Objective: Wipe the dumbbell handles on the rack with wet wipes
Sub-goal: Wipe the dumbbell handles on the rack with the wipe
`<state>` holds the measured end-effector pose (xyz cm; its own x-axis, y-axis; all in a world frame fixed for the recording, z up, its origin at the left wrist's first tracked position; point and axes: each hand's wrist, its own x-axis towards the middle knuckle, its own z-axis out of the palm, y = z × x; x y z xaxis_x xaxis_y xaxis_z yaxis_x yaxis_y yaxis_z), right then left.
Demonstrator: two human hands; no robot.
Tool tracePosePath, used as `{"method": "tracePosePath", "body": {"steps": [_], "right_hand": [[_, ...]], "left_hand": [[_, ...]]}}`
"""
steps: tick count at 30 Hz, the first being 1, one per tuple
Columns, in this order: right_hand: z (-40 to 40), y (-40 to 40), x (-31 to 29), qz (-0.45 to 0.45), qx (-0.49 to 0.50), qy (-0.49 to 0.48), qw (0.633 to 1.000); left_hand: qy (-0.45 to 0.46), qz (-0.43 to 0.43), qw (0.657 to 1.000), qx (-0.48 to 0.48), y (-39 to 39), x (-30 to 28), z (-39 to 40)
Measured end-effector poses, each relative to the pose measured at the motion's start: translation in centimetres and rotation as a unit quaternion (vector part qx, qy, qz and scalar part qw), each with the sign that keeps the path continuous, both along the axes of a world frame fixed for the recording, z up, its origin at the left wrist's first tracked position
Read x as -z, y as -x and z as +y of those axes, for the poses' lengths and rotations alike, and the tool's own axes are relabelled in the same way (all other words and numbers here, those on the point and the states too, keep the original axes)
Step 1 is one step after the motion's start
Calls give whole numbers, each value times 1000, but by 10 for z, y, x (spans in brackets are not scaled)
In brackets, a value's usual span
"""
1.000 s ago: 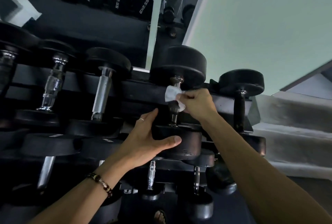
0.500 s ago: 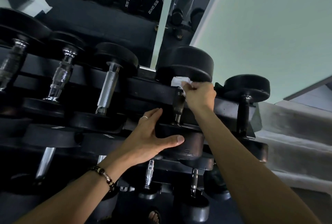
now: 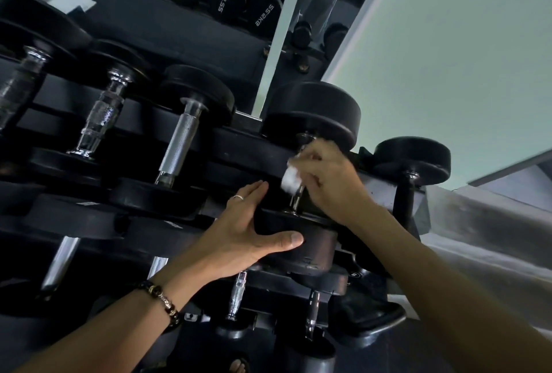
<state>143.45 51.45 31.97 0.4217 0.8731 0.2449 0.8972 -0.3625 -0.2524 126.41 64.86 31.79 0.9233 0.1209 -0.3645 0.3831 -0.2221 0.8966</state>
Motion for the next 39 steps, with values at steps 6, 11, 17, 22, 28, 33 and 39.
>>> {"method": "tracePosePath", "body": {"steps": [6,11,17,22,28,33,39], "right_hand": [[-12,-15,6,-72,-17,-35,997],[-27,-7,18,-72,-159,9,985],[-18,-21,19,-40,-79,-57,994],[-32,-33,17,-166,-253,-12,953],[-33,-25,24,-214,-294,-11,932],[-28,-59,21,-248,-241,-8,938],[-35,-47,29,-224,-341,41,912]], "left_hand": [[-5,-13,1000,-25,0,4,-3],[-16,-8,999,-35,-1,4,-5],[-40,8,997,-63,-1,-3,-10],[-48,8,996,-78,0,-7,-14],[-55,14,995,-86,0,-7,-16],[-75,8,992,-102,1,-4,-18],[-70,13,992,-100,3,-7,-21]]}}
